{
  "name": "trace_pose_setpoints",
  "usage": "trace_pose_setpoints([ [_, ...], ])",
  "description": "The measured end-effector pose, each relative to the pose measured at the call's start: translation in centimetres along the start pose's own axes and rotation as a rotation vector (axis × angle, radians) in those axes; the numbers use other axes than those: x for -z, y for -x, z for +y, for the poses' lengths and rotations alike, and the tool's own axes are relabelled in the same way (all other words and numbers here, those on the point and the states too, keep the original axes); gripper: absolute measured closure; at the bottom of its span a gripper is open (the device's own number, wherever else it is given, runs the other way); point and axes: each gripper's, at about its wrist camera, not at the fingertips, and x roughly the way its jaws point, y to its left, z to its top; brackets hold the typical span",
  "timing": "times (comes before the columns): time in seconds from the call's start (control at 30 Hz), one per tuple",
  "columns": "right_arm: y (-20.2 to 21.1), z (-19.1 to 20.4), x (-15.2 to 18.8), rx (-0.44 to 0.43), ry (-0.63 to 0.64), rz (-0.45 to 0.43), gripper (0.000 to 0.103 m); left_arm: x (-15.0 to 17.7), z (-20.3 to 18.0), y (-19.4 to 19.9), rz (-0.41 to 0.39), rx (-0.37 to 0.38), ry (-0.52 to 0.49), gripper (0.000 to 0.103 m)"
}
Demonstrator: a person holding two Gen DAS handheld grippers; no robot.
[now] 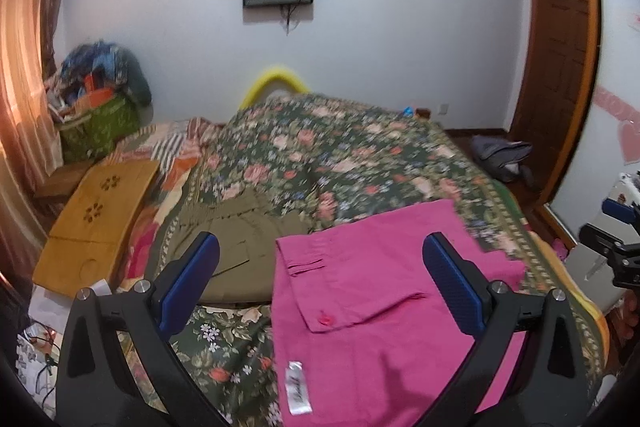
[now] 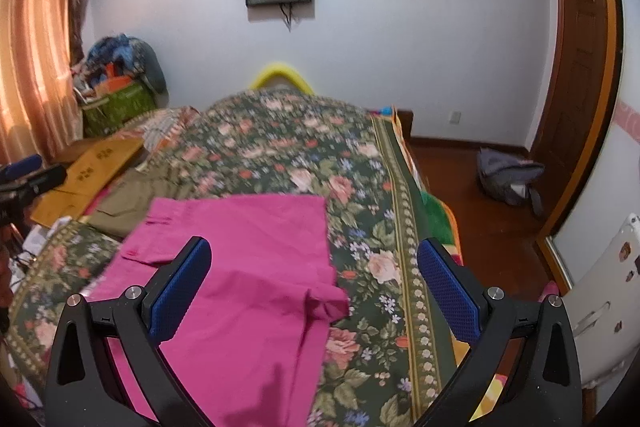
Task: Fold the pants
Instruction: 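Lower both grippers toward the waistband of the pink pants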
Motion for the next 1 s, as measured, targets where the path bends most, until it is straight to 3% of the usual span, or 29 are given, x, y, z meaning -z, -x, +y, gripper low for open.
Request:
trace_pose_setpoints([
  [0.27,-6.2,-2.3,-0.6,0.028,-0.008,0.105,0.000,0.3,3.0,-9.1,0.138,-0.016,0.035,0.000],
  [0.67,-16.2,-5.0,-1.5,-0.056,-0.067,0.250,0.002,1.5,5.1,-19.8,0.282,-0.025,0.027,0.002],
  [0.87,-19.8,-5.0,-2.4,-0.067,-0.034,0.279,0.009,1.9,5.8,-23.0,0.362,-0.016,0.057,0.020],
  [1.0,-22.1,-5.0,-2.8,-0.100,-0.048,0.290,0.017,2.2,6.3,-24.0,0.398,0.016,0.083,0.039],
])
